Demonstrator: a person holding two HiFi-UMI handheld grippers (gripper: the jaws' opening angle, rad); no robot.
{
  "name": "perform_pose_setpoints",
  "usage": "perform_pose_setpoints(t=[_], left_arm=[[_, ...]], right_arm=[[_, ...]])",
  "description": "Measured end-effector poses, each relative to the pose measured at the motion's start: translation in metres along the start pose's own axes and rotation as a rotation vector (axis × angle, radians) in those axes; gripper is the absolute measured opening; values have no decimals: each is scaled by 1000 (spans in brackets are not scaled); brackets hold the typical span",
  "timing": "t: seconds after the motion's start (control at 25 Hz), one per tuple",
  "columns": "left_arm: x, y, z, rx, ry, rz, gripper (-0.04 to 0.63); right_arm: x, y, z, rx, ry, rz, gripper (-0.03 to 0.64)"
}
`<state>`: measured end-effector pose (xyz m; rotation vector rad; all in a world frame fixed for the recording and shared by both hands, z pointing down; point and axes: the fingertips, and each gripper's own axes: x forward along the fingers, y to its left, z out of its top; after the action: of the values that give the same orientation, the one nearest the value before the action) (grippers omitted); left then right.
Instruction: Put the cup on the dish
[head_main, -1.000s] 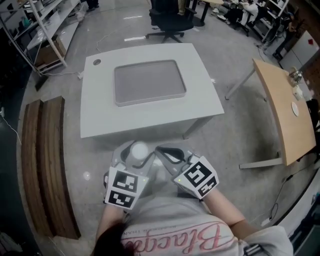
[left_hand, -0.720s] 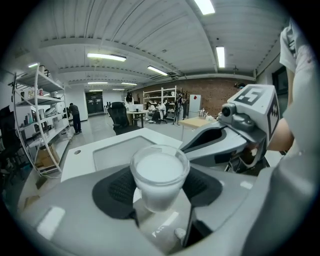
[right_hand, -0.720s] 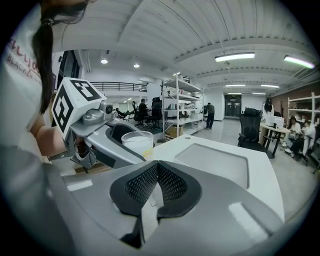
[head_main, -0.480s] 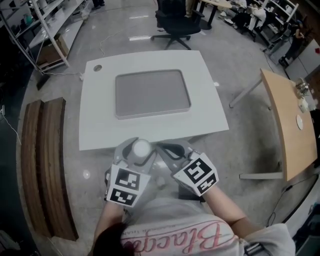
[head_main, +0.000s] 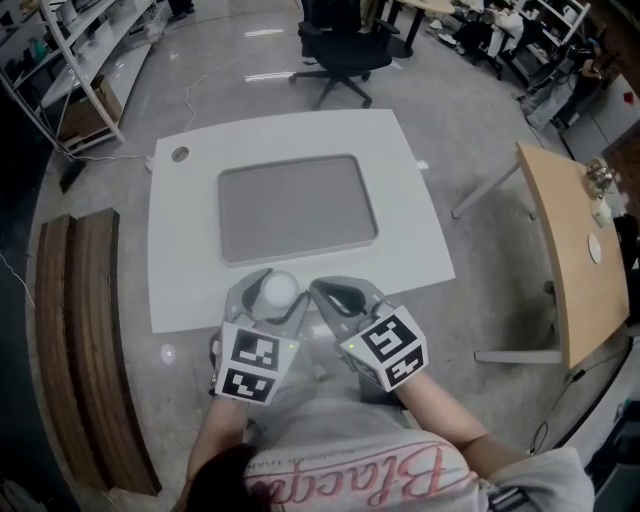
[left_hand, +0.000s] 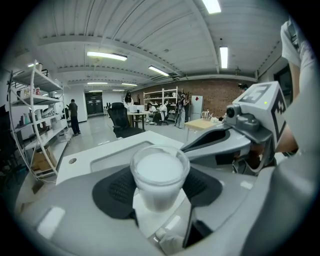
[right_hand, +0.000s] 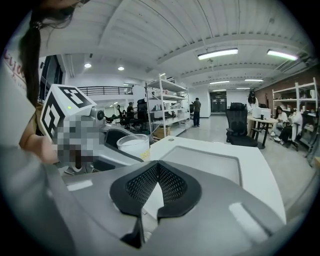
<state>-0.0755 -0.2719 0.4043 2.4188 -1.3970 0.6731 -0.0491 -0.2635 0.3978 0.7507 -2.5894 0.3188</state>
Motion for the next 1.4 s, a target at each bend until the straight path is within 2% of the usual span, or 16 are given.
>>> perform_pose_setpoints(t=[0.32, 0.56, 0.72, 0.88, 1.4], left_arm=[[57, 42, 20, -11, -47, 17, 261], [101, 66, 32, 26, -84, 23, 259], [130, 79, 29, 31, -86, 19, 259], [158, 90, 20, -1, -104, 22, 259], [201, 100, -13, -33, -15, 29, 259]], right_arm=[[28, -44, 15, 15, -46, -55, 2], [50, -73, 16, 59, -48, -88, 2], [60, -85, 15, 87, -36, -102, 2], [67, -92, 10, 111, -24, -110, 2], [72, -100, -13, 189, 40, -114, 2]])
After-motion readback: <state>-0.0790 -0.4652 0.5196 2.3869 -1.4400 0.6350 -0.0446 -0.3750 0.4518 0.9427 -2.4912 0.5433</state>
